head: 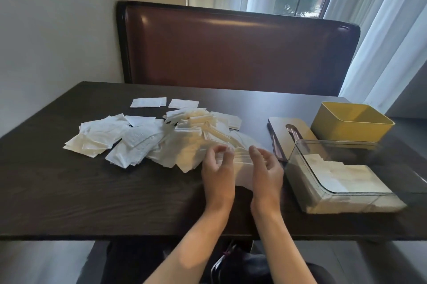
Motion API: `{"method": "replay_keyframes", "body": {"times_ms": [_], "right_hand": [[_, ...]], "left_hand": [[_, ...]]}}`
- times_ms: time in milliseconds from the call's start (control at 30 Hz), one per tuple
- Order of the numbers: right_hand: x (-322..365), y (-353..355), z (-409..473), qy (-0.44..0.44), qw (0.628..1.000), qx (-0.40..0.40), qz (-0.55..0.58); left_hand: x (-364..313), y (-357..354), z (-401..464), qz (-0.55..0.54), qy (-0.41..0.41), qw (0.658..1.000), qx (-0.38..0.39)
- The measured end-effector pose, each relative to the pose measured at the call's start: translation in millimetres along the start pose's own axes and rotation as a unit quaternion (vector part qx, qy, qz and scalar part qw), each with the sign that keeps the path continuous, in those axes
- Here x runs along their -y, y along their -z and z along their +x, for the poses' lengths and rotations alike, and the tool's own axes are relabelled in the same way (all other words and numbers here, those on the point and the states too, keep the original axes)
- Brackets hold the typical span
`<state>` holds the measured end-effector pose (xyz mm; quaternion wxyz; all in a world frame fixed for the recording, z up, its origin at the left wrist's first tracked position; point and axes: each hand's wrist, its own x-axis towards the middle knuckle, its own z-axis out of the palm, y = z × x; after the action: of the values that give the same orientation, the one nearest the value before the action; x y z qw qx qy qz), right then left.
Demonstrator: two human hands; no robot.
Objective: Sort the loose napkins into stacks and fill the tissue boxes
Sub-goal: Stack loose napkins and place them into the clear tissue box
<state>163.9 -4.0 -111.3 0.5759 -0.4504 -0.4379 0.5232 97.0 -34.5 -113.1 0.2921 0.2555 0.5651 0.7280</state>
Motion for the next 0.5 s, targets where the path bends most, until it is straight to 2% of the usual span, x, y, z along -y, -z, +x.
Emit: {"method": "replay_keyframes", "body": {"times_ms": [167, 400, 500], "right_hand": [[-6.7, -4.0, 4.1, -0.001, 0.999, -0.029, -0.032], [-11.0, 1.0, 14.6, -0.015, 0.998, 0.000, -0.064], [-11.2, -0.7, 13.9, -0.011, 0.997, 0.009, -0.074]], "left_hand": [[3.7, -3.5, 8.4, 0.012, -0.018, 0.998, -0.060], [5.0, -1.2, 14.0, -0.020, -0.012, 0.999, -0.033], [7.7, -4.1, 15.5, 0.010, -0.024, 0.998, -0.049]]}}
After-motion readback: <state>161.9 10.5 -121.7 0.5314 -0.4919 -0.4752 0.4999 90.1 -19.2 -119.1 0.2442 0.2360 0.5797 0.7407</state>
